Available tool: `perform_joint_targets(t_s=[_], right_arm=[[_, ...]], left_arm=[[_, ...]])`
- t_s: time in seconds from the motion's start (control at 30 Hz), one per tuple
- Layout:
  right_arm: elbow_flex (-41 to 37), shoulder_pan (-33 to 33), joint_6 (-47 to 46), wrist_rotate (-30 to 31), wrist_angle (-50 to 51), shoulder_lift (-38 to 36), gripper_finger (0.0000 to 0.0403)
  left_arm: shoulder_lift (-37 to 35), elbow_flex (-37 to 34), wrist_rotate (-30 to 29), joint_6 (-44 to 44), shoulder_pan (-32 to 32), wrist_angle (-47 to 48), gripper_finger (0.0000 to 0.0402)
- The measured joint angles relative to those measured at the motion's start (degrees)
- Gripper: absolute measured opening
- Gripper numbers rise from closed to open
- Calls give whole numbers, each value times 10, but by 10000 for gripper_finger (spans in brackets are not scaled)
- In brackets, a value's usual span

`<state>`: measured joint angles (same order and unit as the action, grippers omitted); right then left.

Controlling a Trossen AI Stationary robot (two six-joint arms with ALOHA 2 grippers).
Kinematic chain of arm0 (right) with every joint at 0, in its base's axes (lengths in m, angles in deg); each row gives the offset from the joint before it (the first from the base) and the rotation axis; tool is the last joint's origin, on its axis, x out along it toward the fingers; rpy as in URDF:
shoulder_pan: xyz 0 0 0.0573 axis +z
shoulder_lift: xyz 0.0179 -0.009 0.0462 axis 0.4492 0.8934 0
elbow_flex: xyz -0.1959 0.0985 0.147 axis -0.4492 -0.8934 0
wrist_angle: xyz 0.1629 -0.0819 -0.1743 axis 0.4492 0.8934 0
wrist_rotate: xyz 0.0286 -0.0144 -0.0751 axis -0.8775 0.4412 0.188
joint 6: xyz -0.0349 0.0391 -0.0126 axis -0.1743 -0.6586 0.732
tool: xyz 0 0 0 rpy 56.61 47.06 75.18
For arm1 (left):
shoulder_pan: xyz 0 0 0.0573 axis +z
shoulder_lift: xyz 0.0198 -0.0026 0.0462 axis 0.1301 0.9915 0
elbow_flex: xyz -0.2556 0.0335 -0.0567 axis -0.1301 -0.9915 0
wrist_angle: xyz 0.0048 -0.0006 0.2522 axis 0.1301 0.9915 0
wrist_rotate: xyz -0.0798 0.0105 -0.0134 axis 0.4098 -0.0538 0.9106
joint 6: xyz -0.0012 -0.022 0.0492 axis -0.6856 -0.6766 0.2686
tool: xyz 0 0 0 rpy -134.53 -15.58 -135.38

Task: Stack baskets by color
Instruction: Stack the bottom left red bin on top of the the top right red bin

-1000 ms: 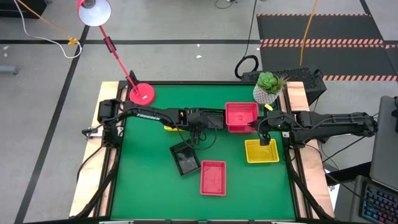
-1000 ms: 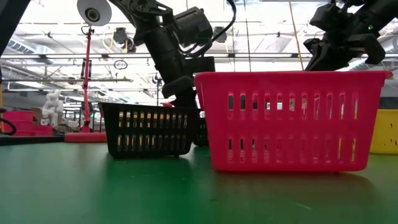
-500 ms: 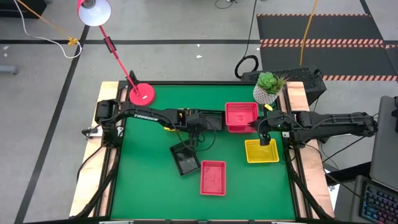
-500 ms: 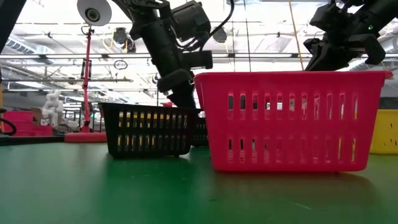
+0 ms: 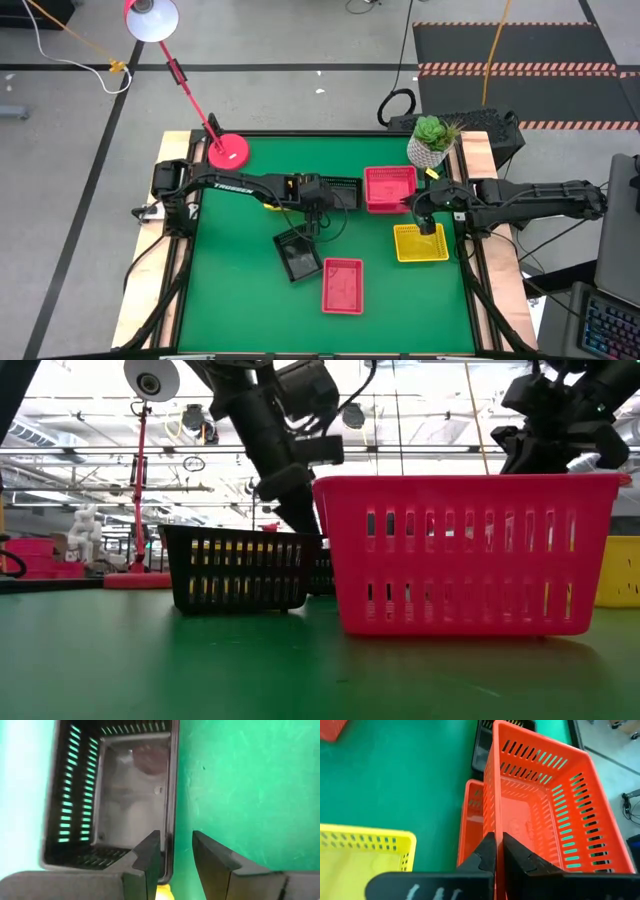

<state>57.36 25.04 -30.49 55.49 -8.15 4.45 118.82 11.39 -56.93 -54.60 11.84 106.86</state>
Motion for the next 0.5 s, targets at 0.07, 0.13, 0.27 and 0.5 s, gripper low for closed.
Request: perform_joint_targets(t_s=[0.07, 0.13, 0.27, 0.5], right_arm=[[-6, 0, 1, 0, -5, 0, 4], [-18, 0, 11, 0, -7, -2, 4], [-40, -2, 27, 0, -24, -1, 4], [-49, -3, 41, 2, -38, -1, 4]], left_arm=[[-12, 7, 0, -5, -1, 2, 115], [-30, 10, 0, -9, -4, 5, 115], [-71, 10, 0, -15, -17, 7, 115], [-132, 11, 0, -17, -47, 8, 115]])
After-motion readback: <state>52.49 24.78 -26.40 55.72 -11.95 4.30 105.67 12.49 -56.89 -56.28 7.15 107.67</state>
